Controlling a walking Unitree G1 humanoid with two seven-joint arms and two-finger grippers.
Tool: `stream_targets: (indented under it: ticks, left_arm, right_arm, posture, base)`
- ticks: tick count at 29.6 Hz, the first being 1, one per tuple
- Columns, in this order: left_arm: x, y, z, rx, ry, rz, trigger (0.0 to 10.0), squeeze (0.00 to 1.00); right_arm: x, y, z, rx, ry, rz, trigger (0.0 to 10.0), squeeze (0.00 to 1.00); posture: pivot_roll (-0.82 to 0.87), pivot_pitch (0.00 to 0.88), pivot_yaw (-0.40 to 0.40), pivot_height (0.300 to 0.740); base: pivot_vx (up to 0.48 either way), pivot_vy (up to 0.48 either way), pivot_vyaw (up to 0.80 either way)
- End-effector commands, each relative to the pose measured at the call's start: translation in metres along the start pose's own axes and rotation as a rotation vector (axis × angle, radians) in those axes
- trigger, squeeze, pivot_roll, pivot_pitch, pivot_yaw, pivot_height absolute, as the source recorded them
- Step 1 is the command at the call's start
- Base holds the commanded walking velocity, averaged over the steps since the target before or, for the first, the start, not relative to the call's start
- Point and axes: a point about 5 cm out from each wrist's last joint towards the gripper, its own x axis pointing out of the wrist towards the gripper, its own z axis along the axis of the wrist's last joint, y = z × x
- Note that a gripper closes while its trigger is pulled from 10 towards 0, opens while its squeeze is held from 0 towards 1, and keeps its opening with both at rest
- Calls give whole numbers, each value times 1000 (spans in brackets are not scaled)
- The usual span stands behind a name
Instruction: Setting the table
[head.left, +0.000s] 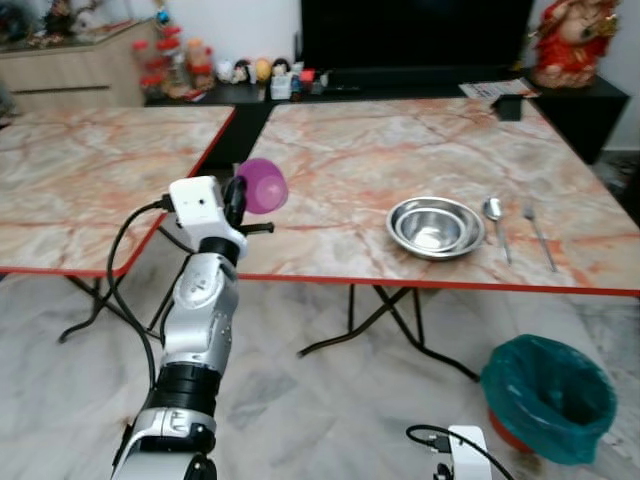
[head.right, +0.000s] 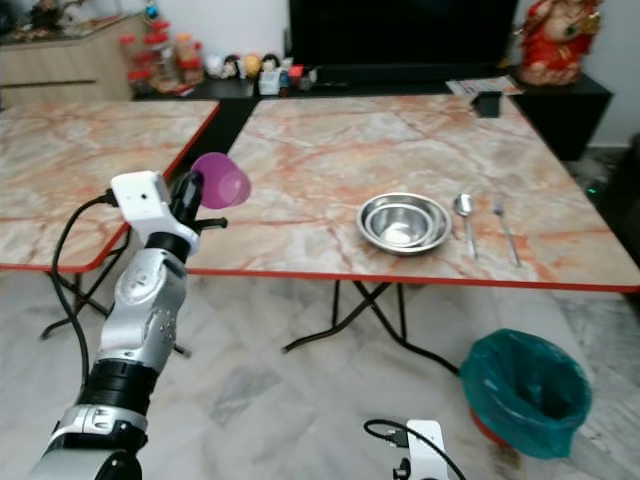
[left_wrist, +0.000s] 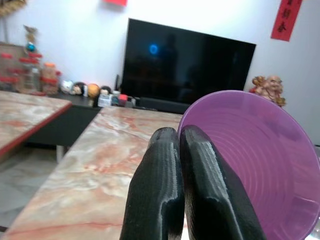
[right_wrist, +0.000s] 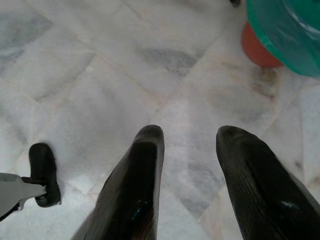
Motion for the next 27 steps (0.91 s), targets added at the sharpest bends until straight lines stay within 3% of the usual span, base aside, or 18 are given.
stream_targets:
  ticks: [1, 27]
  left_arm:
    - [3, 4, 6, 19, -14, 5, 10000, 0]
    - [2, 3, 5, 13, -1, -25, 10000, 0]
  right_arm:
    - [1, 4, 6, 7, -17, 7, 10000, 0]
    - [1, 4, 6, -2, -19, 8, 10000, 0]
  posture:
    - [17, 0, 52, 740]
    - [18, 4, 55, 740]
  base:
    - [428, 0, 0]
    - [433, 0, -40]
